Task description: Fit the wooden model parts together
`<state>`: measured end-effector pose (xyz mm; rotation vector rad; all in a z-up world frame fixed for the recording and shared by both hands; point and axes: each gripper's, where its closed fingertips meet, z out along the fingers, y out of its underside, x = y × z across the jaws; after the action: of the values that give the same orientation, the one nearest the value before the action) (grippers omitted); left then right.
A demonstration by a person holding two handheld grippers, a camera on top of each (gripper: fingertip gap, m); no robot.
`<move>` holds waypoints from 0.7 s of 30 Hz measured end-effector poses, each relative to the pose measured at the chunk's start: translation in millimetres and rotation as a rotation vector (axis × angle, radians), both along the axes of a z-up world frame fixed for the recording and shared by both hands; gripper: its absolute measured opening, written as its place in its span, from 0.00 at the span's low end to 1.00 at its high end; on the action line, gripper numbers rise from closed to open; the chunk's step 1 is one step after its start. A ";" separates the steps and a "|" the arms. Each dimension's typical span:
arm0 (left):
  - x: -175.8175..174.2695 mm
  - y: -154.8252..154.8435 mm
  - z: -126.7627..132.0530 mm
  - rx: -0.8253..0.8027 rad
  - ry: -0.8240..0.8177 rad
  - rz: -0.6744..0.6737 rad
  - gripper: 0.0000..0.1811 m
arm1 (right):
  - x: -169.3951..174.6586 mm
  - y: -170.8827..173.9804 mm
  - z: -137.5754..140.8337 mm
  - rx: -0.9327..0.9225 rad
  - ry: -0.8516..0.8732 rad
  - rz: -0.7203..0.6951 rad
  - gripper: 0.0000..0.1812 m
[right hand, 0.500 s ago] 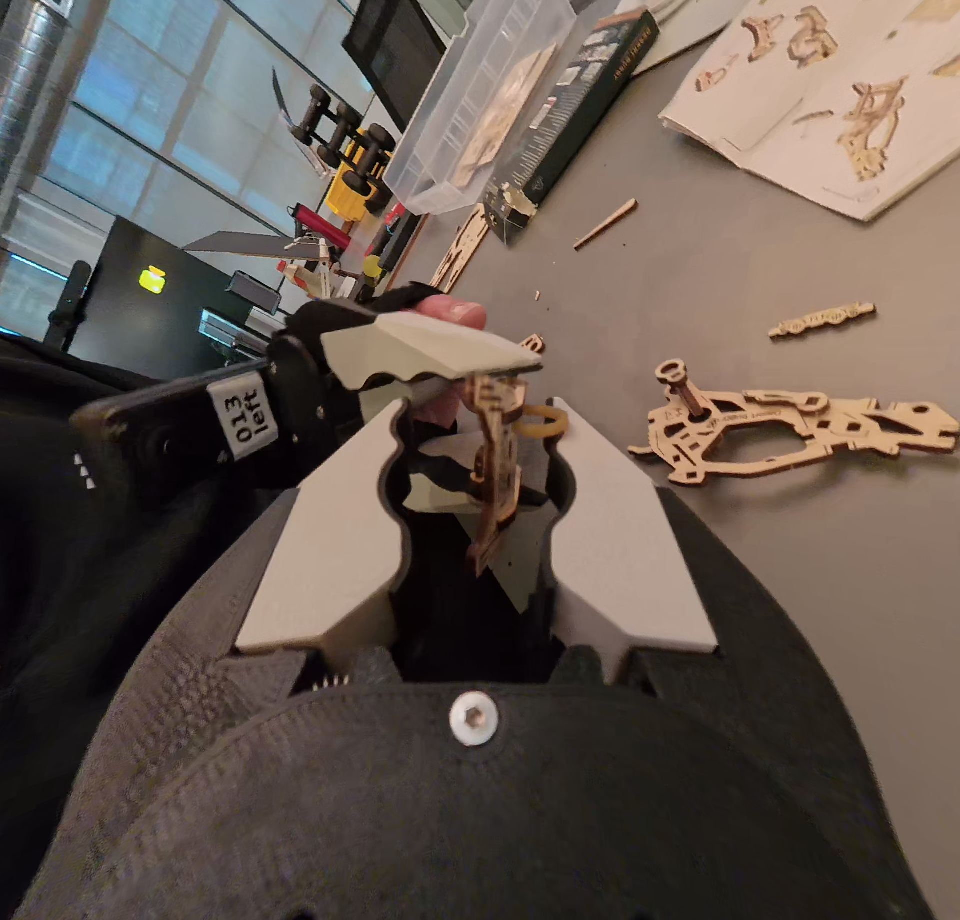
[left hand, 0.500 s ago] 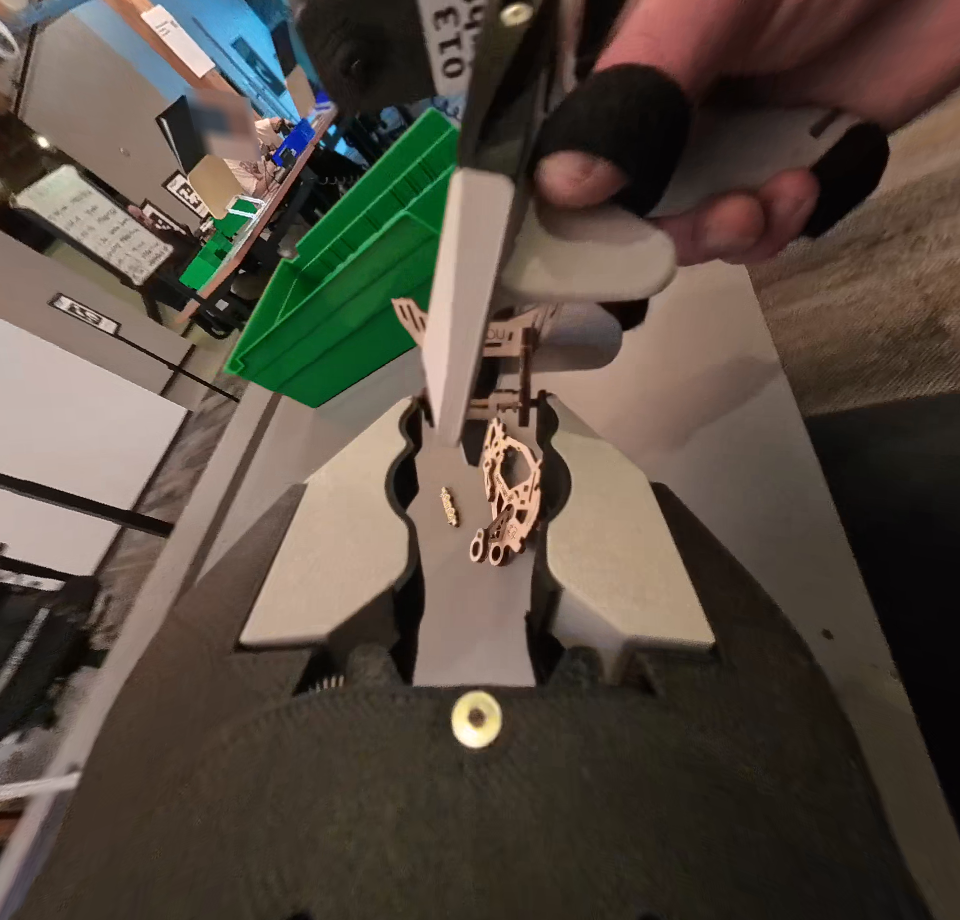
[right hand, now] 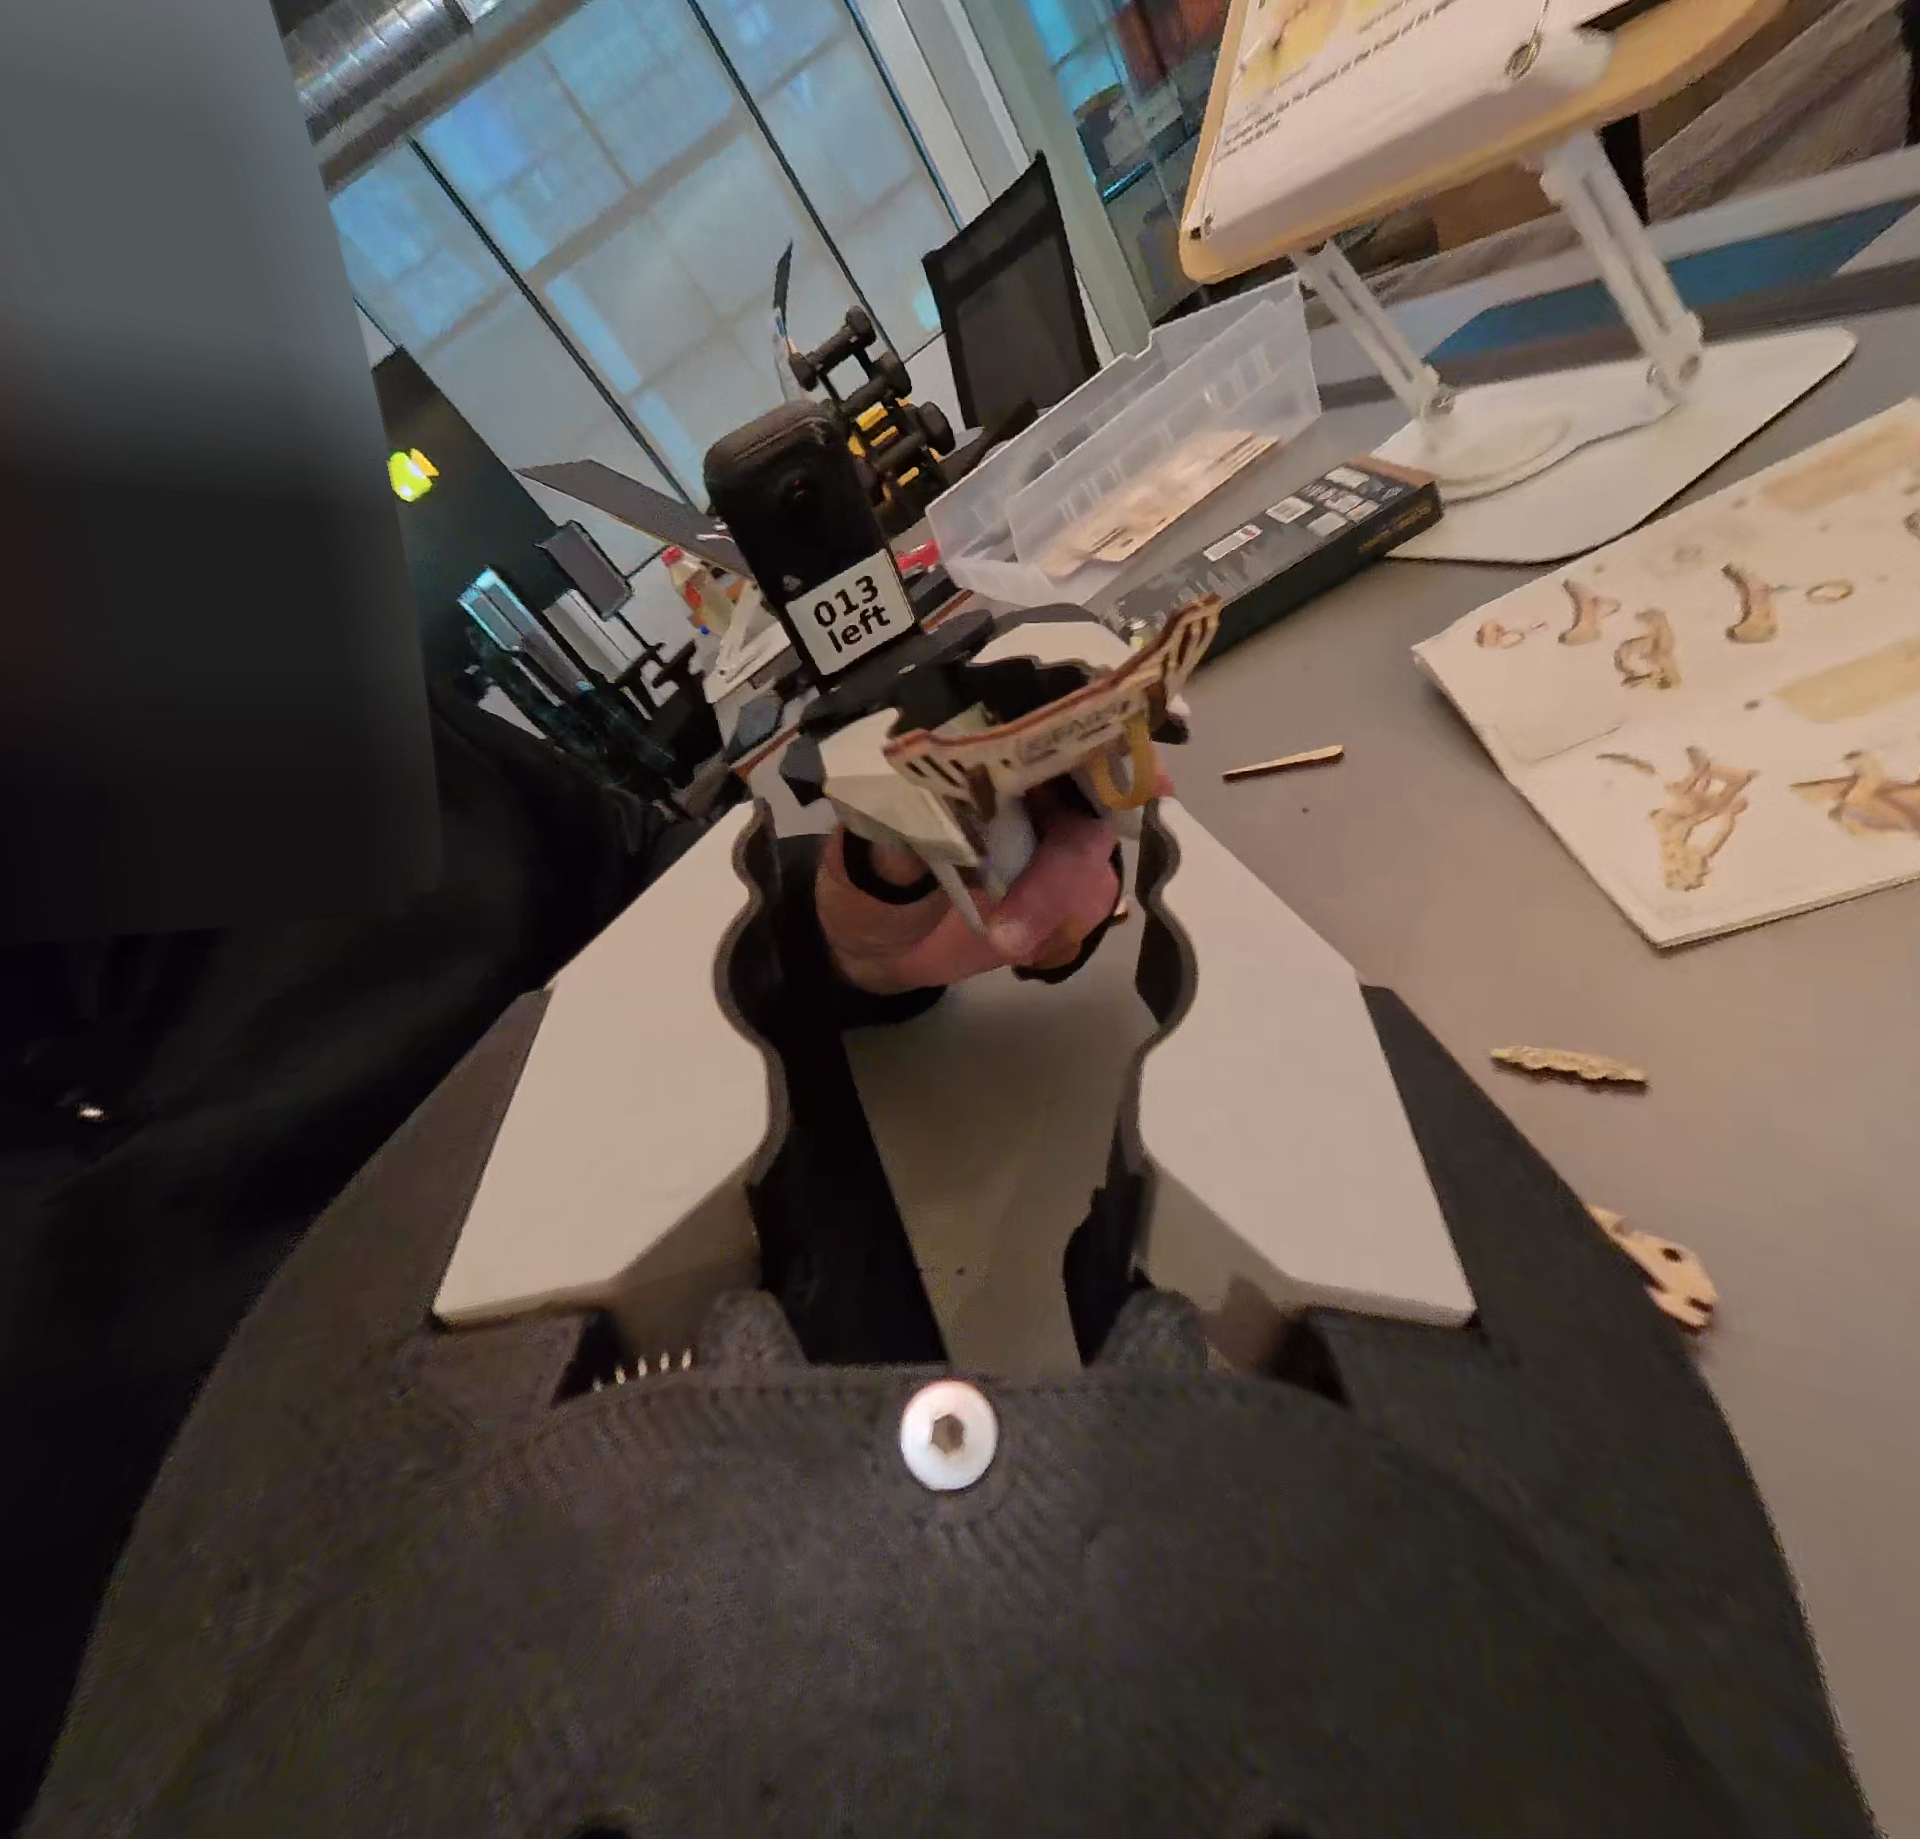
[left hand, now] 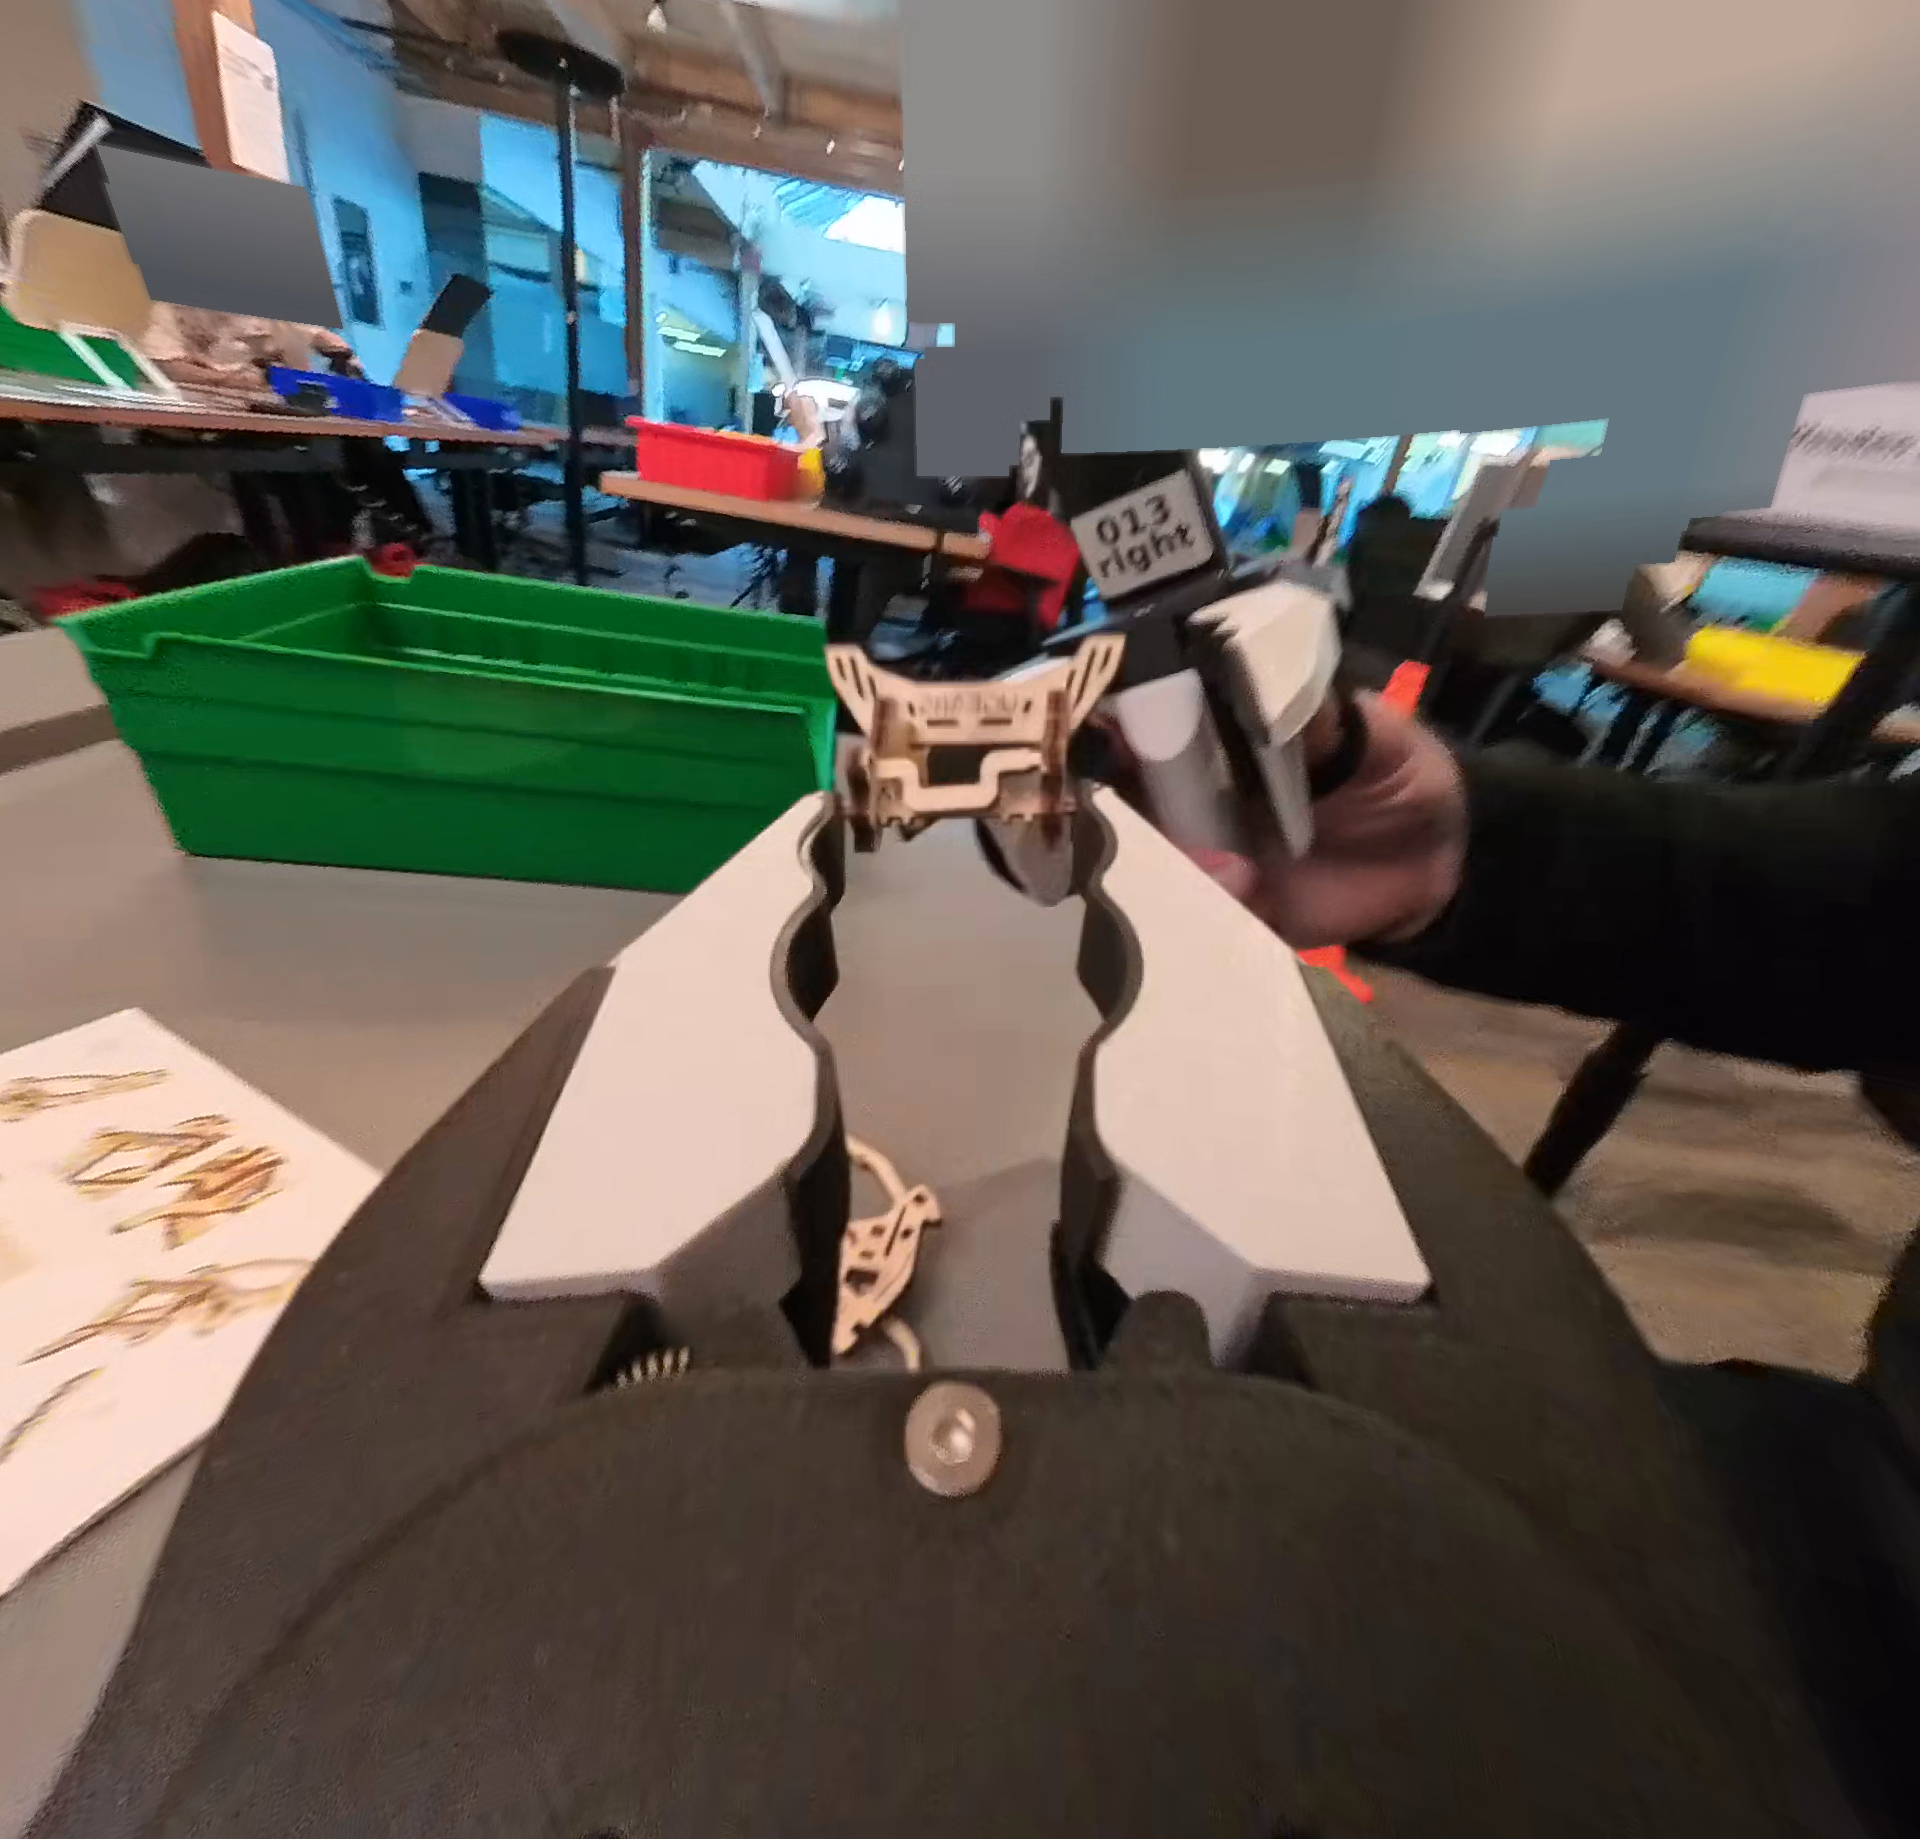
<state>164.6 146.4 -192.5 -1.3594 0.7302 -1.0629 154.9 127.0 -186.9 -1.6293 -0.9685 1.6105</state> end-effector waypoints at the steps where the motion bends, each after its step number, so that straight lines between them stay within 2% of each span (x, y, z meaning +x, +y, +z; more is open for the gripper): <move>1: -0.6 0.1 2.8 -0.017 -0.037 -0.018 0.23 | 0.3 3.8 -0.5 0.021 0.004 -0.020 0.36; 5: -1.0 -0.2 9.5 -0.081 -0.154 -0.088 0.23 | -0.3 16.1 3.8 0.026 0.086 -0.064 0.31; 7: -0.3 -0.3 10.4 -0.092 -0.174 -0.101 0.23 | -3.1 15.6 -0.9 0.031 0.075 -0.053 0.32; 11: 2.9 -0.6 8.4 -0.115 -0.191 -0.116 0.23 | -1.9 16.2 9.0 0.048 0.143 -0.069 0.31; 14: 6.7 -0.5 5.6 -0.155 -0.218 -0.145 0.23 | -1.0 18.7 11.2 0.067 0.136 -0.090 0.31; 16: 11.4 -3.3 3.8 -0.171 -0.222 -0.176 0.22 | -1.6 18.9 12.6 0.084 0.125 -0.089 0.24; 21: 15.3 -4.3 2.8 -0.214 -0.263 -0.221 0.23 | -7.8 19.8 3.9 0.100 0.006 -0.072 0.25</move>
<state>179.8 142.1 -189.7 -1.3041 0.5917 -1.4998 147.1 146.8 -183.1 -1.5725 -0.9609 1.4944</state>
